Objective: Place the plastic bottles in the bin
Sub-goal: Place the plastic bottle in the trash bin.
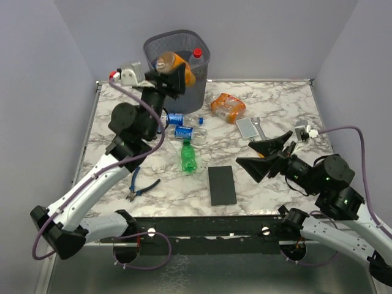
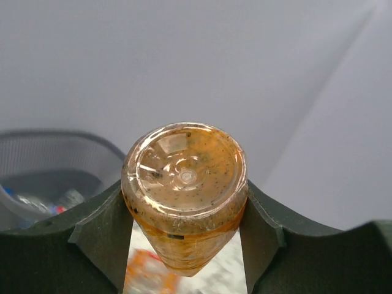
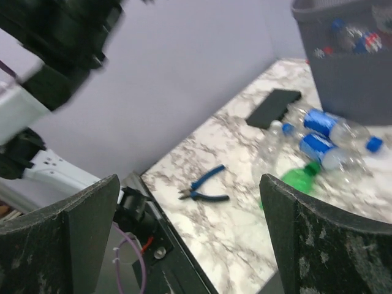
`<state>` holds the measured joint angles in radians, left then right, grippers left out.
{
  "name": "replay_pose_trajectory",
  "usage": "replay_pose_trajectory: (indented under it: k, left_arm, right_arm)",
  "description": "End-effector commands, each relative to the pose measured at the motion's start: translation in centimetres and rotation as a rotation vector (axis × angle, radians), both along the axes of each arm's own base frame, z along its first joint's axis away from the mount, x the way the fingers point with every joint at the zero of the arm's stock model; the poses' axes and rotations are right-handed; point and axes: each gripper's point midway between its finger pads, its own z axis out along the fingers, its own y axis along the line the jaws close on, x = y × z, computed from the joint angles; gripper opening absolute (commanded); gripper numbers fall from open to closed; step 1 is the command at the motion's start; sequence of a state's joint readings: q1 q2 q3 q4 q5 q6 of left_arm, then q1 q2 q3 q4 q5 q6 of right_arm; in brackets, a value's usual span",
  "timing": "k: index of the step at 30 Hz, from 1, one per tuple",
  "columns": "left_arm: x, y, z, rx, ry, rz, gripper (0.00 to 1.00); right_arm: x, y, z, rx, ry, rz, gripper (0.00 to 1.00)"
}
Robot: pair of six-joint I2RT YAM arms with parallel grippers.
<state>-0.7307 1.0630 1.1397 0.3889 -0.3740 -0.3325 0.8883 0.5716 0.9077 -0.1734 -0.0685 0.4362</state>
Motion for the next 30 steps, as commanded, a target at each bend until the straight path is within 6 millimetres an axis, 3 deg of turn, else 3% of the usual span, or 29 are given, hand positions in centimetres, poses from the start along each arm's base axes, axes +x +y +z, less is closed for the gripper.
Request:
replay_pose_trajectory:
  k: [1,5,9,15,22,23,26,28,30]
  left_arm:
    - [6.7,5.2,2.4,0.229,0.022,0.41,0.0]
    - [13.7,8.1,2.7,0.246,0.097,0.554,0.0]
    - [19.2,9.0,2.0,0.25,0.115,0.592,0.0]
    - [22.3,7.0,2.0,0.295,-0.047,0.557,0.0]
    - [26.3,7.6,-2.9,0.333,0.008,0.658,0.03]
    - [26.7,7.6,-3.7,0.333,0.017,0.661,0.09]
    - [27.2,7.8,-5.0,0.334,0.03,0.67,0.56]
    - [27.2,7.8,-4.6,0.321,0.023,0.669,0.8]
    - [26.7,7.9,-3.3,0.298,0.001,0.672,0.96]
  right_arm:
    - [2.7,-1.8,-6.6,-0.046,0.165,-0.19,1.0]
    - [2.8,-1.9,-10.6,-0.094,0.286,-0.221,1.0]
    - [2.7,-2.3,-13.2,-0.179,0.372,-0.245,1.0]
    - [1.9,-3.0,-15.1,-0.172,0.409,-0.244,1.0]
    - [1.6,-2.8,-17.2,-0.163,0.454,-0.24,1.0]
    - [1.7,-2.9,-17.4,-0.171,0.456,-0.243,1.0]
    - [1.6,-3.2,-17.4,-0.186,0.456,-0.254,1.0]
    - [1.7,-3.3,-17.4,-0.186,0.454,-0.26,1.0]
    - [1.7,-3.3,-17.3,-0.18,0.451,-0.257,1.0]
